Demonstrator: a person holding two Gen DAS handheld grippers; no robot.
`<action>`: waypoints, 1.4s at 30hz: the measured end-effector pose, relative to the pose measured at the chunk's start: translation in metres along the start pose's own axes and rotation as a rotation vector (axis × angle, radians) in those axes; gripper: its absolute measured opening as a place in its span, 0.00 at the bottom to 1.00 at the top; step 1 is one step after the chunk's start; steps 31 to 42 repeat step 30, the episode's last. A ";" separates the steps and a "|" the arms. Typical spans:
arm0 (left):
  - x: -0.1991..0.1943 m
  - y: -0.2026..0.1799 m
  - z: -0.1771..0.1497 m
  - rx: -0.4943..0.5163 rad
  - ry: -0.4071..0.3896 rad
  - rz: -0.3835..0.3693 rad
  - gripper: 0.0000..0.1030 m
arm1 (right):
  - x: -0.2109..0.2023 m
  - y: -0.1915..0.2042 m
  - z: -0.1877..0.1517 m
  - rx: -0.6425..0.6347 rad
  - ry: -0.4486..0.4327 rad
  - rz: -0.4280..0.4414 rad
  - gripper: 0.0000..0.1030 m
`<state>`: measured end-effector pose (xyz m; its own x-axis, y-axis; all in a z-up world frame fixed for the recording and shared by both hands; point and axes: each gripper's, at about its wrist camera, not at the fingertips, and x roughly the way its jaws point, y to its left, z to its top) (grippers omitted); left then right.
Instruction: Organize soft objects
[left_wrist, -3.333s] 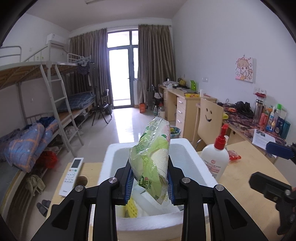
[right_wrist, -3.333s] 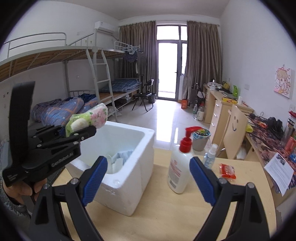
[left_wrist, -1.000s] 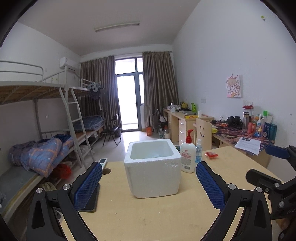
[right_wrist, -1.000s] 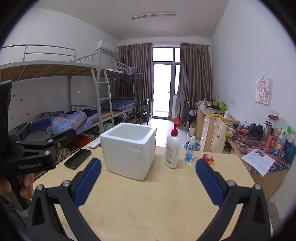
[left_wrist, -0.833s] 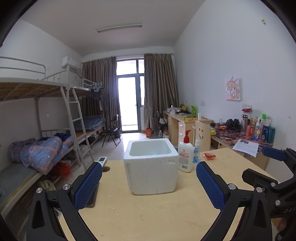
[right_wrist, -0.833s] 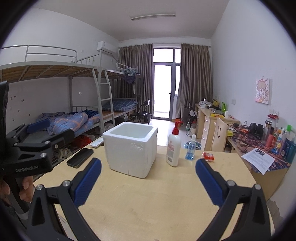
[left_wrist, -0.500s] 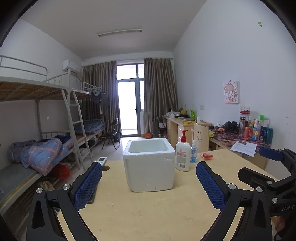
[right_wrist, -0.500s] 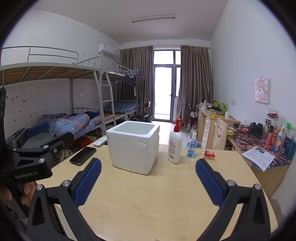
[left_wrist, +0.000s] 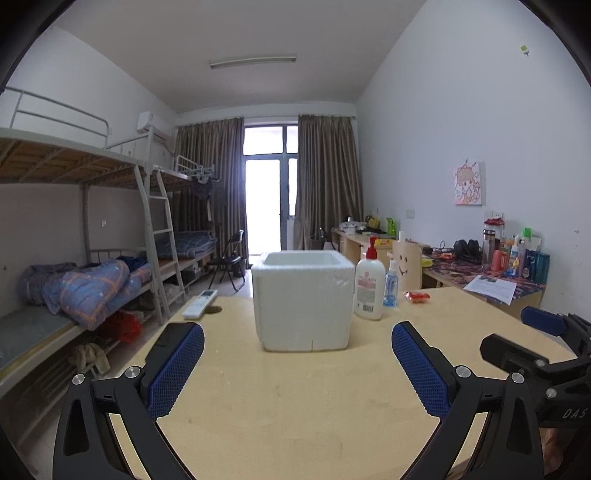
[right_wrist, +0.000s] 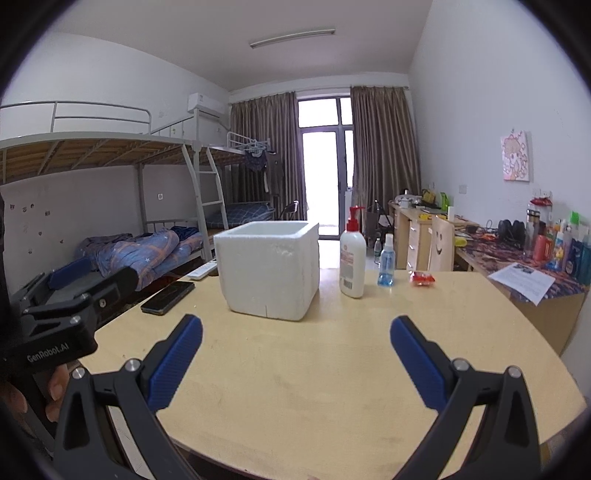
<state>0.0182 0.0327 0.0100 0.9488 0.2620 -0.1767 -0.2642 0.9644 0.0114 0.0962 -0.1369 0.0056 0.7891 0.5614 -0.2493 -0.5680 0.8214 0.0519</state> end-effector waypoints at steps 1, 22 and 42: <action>0.000 0.000 -0.001 0.003 0.002 0.002 0.99 | 0.000 0.000 -0.003 0.006 -0.001 0.002 1.00; -0.001 0.000 -0.013 0.017 0.022 0.028 0.99 | -0.006 0.004 -0.022 -0.011 0.011 0.000 1.00; 0.000 0.000 -0.013 0.017 0.020 0.031 0.99 | -0.007 0.000 -0.022 -0.001 0.012 -0.007 1.00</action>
